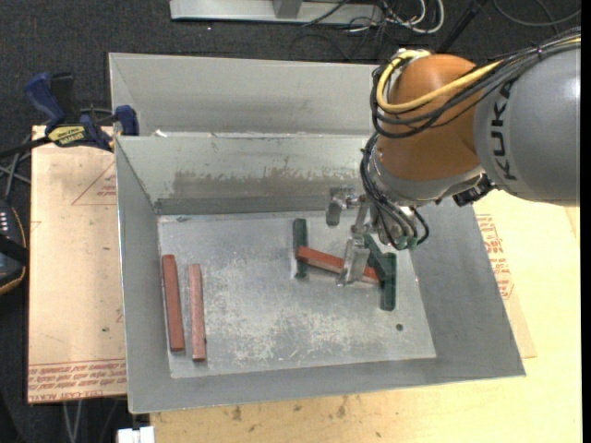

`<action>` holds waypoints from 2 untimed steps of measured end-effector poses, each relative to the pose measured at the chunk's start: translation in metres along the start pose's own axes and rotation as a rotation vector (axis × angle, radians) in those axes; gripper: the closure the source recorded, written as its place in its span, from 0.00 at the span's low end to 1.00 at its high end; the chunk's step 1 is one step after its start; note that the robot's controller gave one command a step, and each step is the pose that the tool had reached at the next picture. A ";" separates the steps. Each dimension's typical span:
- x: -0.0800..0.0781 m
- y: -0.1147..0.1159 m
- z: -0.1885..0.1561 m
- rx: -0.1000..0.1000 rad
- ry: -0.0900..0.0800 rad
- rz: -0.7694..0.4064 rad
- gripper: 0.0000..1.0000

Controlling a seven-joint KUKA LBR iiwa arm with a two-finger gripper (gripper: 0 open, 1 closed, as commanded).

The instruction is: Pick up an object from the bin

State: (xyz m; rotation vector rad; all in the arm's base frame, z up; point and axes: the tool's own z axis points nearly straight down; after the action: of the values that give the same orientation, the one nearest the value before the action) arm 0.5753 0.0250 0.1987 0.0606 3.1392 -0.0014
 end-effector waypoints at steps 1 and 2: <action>-0.024 0.004 -0.006 -0.002 -0.002 -0.162 0.00; -0.025 0.007 0.042 -0.001 -0.008 -0.360 0.00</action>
Offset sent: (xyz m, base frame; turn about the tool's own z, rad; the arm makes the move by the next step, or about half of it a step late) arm 0.0165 0.0118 -0.1287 -0.2674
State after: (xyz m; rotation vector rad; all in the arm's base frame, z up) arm 0.6006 0.0306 0.1571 -0.5015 3.0919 -0.0009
